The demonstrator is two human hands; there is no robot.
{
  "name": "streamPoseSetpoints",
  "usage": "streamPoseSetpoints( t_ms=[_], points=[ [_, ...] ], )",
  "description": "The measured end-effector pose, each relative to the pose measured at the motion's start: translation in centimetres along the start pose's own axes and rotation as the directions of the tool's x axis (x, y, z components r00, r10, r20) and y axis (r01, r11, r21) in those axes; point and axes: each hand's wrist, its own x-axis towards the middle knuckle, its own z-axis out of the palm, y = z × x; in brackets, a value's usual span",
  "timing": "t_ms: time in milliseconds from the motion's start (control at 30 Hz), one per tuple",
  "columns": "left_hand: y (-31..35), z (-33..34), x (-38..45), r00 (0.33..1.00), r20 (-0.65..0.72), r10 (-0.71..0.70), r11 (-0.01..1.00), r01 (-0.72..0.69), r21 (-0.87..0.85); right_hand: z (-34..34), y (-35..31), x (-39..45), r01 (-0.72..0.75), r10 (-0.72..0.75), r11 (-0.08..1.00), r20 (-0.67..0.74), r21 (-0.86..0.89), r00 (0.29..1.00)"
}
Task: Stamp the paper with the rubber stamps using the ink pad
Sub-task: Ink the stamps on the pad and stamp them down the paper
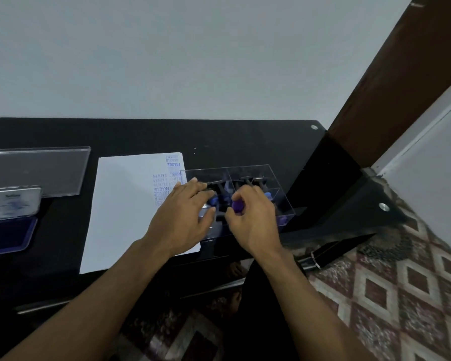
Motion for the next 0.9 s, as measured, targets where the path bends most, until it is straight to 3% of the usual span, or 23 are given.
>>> streamPoseSetpoints(
  t_ms=[133, 400, 733, 900],
  points=[
    [0.1, 0.2, -0.4, 1.000, -0.003, 0.006, 1.000, -0.006, 0.005, 0.0, -0.5, 0.2, -0.005, 0.019, 0.993, 0.124, -0.114, 0.992],
    [0.6, 0.1, -0.8, 1.000, -0.011, -0.027, 0.999, 0.026, -0.029, -0.4, -1.2, 1.7, -0.103, 0.140, 0.984, 0.275, -0.145, 0.951],
    [0.7, 0.0, -1.0, 0.998, -0.010, -0.060, 0.997, 0.059, -0.053, 0.2, -0.1, 1.5, -0.095, 0.134, 0.982, 0.242, -0.166, 0.961],
    [0.9, -0.1, -0.9, 0.998, -0.005, -0.065, 0.996, 0.065, -0.054, -2.1, 1.0, 1.2, -0.155, 0.162, 0.985, 0.094, -0.075, 0.982]
  ],
)
